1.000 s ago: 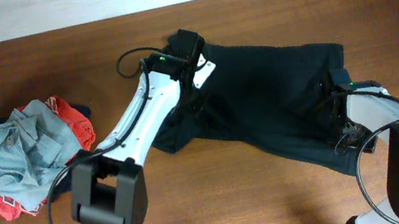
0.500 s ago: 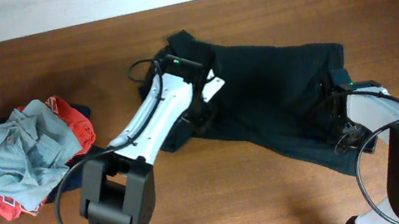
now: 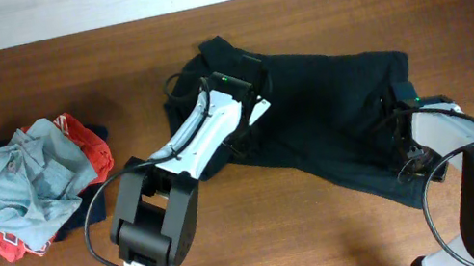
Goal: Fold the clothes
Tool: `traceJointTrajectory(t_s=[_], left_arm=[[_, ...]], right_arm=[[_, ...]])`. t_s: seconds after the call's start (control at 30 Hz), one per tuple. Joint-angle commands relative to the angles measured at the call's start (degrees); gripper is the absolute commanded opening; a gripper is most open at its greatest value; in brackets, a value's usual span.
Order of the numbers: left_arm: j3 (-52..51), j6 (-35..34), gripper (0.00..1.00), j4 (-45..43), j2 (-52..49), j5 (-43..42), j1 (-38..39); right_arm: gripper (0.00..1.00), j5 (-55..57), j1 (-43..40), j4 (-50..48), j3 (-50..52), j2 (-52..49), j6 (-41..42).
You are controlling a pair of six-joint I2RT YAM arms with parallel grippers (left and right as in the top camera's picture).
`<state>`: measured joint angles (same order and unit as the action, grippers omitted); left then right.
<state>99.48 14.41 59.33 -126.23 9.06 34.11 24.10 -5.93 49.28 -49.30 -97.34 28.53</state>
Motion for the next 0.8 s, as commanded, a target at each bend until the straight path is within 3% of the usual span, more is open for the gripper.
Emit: traceJointTrajectory(t_s=[0.0,0.07,0.13,0.77], left_arm=[[0.0,1.7,0.16,0.1,-0.1,3.3,0.1],[0.2,0.4,0.06,0.6,0.3,6.5,0.1],[0.9,-1.7,0.03,2.2,0.6,10.3,0.0],[1.6,-1.9,0.06,20.4,4.7,11.7,-0.9]], right_arm=[[0.52,-4.2,-0.2,-1.7,0.5,-0.9,0.9],[0.52,-4.2,-0.2,-1.7,0.5,-0.9,0.9],[0.52,-4.1,-0.2,-1.7,0.5,-0.9,0.9],[0.52,-4.1,-0.2,-1.7,0.5,-0.9,0.9]])
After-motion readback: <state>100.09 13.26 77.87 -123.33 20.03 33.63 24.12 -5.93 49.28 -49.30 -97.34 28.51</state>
